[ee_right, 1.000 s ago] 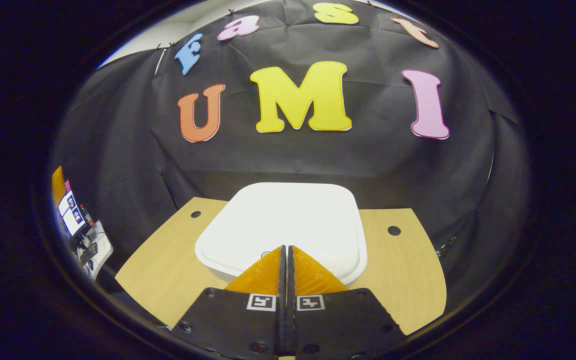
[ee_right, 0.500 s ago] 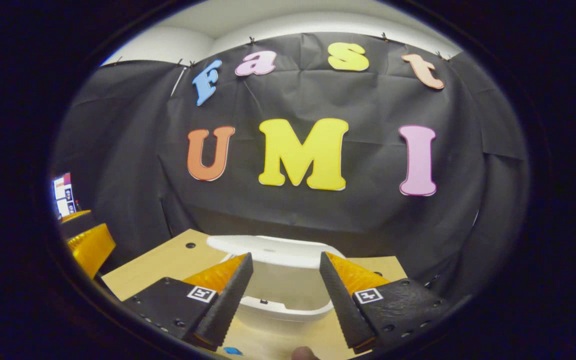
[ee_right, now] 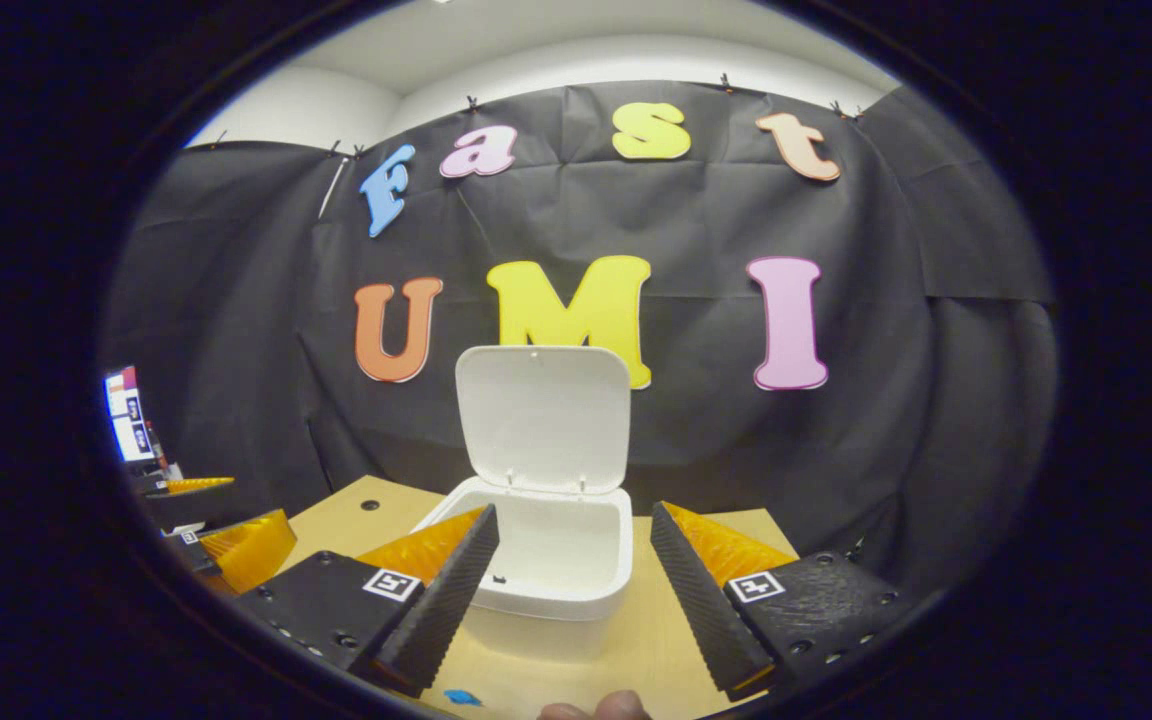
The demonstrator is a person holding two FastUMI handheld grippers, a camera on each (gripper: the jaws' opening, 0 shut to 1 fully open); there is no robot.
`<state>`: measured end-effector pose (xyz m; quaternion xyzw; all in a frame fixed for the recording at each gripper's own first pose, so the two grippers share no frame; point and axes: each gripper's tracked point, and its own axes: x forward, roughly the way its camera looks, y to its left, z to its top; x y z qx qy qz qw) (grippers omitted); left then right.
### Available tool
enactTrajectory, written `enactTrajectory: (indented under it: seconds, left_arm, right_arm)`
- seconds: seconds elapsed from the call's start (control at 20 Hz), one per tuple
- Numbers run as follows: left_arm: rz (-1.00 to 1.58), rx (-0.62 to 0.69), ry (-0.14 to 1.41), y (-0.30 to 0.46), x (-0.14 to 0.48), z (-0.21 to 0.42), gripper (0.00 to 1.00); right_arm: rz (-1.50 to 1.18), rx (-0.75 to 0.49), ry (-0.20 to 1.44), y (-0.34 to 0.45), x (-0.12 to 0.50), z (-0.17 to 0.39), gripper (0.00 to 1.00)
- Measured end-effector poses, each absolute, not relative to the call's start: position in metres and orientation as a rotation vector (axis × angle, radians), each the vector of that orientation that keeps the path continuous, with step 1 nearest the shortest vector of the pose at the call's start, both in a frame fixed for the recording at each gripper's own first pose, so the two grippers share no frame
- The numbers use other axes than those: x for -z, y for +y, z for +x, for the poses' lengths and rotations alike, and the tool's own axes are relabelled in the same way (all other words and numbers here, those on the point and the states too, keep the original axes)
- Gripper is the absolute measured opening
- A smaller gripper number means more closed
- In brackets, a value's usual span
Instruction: Press the lid of the desktop garbage bin to open it, pick up the crumpled paper on the desktop and throw it into the bin, then pick up the pop can on the desktop and drop it into the bin, and finally close the garbage bin lid.
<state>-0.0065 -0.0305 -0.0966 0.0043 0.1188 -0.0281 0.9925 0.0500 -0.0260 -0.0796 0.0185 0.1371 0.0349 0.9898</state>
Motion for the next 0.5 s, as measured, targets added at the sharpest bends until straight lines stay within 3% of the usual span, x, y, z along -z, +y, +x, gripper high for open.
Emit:
enactTrajectory:
  seconds: [0.5]
  left_arm:
    - [0.000, 0.169, 0.606, -0.064, 0.219, -0.059, 0.98]
  right_arm:
    - [0.012, 0.041, 0.407, -0.085, 0.138, -0.008, 0.96]
